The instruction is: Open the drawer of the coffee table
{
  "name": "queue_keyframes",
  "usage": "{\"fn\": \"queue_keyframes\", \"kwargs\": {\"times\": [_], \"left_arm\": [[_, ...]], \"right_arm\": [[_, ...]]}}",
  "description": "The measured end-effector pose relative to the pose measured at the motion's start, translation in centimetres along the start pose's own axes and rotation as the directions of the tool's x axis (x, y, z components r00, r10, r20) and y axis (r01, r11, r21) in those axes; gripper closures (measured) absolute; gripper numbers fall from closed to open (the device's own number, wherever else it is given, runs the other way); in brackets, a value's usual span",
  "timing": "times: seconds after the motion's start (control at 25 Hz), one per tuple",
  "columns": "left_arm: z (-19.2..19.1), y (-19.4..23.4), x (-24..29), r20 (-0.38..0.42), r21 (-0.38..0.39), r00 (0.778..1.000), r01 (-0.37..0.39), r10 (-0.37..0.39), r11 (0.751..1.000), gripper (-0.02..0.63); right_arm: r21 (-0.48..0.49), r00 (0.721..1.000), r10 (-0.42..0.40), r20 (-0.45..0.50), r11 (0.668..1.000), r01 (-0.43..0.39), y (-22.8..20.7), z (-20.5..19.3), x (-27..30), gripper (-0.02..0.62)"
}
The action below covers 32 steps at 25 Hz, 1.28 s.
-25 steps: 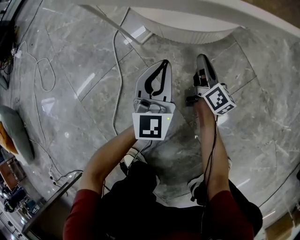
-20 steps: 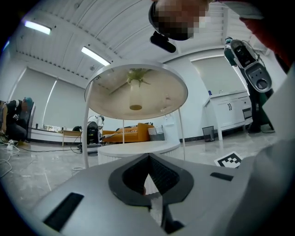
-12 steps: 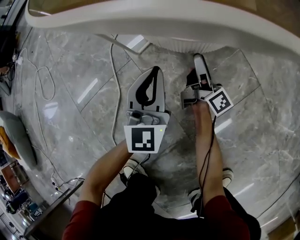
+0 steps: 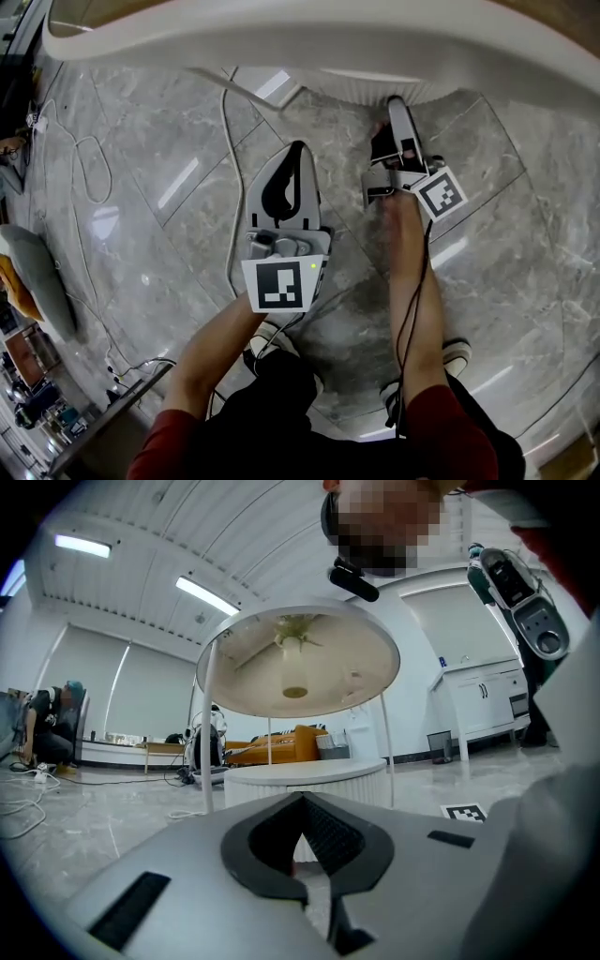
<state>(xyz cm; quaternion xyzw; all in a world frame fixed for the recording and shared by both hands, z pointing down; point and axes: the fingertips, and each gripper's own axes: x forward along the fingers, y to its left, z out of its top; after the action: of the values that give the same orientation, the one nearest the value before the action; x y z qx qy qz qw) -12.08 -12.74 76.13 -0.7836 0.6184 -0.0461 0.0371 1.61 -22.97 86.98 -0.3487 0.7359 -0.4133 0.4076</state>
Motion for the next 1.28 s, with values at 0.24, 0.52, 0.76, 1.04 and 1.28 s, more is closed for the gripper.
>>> {"fn": "queue_keyframes", "kwargs": {"times": [0.24,0.52,0.76,1.04,1.28], "left_arm": [[-0.6,0.5,-0.4,-0.029,0.018,1.0,-0.001,0.002,1.0,0.594],[-0.2,-0.4,-0.9,-0.016,0.027,1.0,0.025,-0.025,0.999,0.594],[-0.8,-0.1,-1.0,-0.032,0.028,0.999,0.017,-0.016,0.999,0.594],[-1.1,-0.4,-1.0,-0.045,0.031,0.999,0.02,-0.019,0.999,0.594],[-0.5,-1.2,-1.5,-0.018,0.02,0.999,0.027,-0.027,0.999,0.594]], "right_arm": [[0.048,1.0,-0.021,0.004,0.999,0.02,-0.6,0.1,-0.6,0.293],[0.017,0.999,-0.031,-0.032,0.999,0.032,-0.4,-0.1,-0.8,0.303],[0.019,0.998,-0.048,-0.038,0.999,0.049,-0.8,-0.3,-1.0,0.341],[0.057,1.0,-0.026,-0.016,0.998,0.027,0.0,-0.2,-3.0,0.356],[0.069,0.999,-0.028,0.02,0.997,0.026,1.5,-0.3,-7.5,0.357]]}}
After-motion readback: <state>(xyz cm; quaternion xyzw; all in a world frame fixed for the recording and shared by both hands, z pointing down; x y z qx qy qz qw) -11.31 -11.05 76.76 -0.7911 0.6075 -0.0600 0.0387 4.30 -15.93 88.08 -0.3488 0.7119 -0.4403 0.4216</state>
